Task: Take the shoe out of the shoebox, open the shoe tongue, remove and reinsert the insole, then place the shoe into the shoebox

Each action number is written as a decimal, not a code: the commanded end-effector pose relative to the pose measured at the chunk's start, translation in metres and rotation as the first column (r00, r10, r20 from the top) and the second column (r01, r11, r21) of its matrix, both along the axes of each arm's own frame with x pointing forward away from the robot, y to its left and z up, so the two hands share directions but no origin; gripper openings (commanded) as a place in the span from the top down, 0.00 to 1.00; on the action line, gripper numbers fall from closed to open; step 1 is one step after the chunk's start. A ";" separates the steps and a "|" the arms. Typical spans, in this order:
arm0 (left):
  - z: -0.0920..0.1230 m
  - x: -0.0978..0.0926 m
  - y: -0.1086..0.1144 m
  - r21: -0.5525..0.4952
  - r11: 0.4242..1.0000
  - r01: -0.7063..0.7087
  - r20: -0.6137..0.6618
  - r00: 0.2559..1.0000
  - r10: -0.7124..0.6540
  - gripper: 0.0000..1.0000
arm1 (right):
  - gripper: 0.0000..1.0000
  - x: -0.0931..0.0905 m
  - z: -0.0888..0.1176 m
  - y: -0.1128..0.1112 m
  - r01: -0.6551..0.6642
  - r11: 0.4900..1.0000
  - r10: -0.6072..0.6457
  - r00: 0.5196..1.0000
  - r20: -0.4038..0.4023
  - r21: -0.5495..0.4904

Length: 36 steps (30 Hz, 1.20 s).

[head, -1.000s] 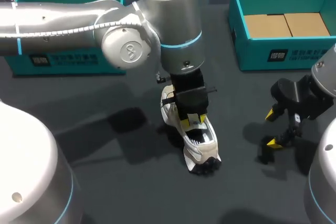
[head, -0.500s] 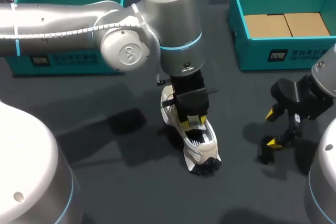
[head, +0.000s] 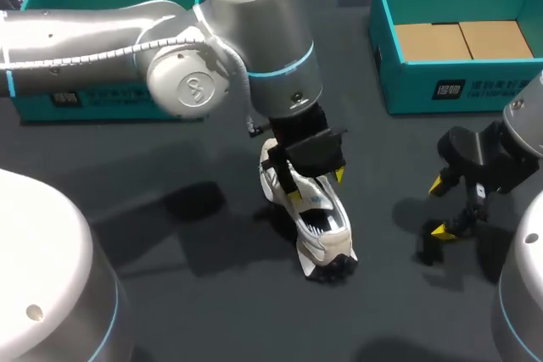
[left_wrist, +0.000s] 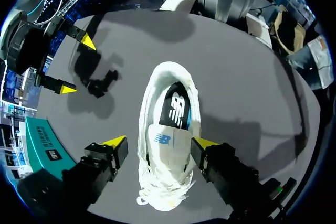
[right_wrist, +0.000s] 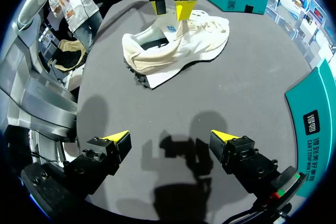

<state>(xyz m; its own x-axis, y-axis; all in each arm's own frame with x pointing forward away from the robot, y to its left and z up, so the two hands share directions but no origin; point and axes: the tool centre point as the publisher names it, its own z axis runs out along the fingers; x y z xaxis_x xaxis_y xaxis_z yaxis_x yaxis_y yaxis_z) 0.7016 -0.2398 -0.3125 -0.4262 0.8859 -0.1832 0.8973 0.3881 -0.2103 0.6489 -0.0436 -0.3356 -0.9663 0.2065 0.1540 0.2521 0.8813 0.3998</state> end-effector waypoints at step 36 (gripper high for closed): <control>0.036 -0.075 -0.003 0.339 0.240 -0.910 0.033 0.267 0.963 0.00 | 0.00 -0.001 0.000 0.000 0.001 1.000 -0.001 1.000 0.001 -0.002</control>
<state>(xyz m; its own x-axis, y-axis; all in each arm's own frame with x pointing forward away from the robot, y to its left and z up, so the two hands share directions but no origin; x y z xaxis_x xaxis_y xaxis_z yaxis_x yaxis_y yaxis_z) 0.6321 -0.2254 -0.2672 -0.9276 0.3692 0.0566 0.3523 0.9151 -0.1962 0.6489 -0.0436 -0.3355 -0.9663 0.2064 0.1539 0.2519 0.8813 0.3998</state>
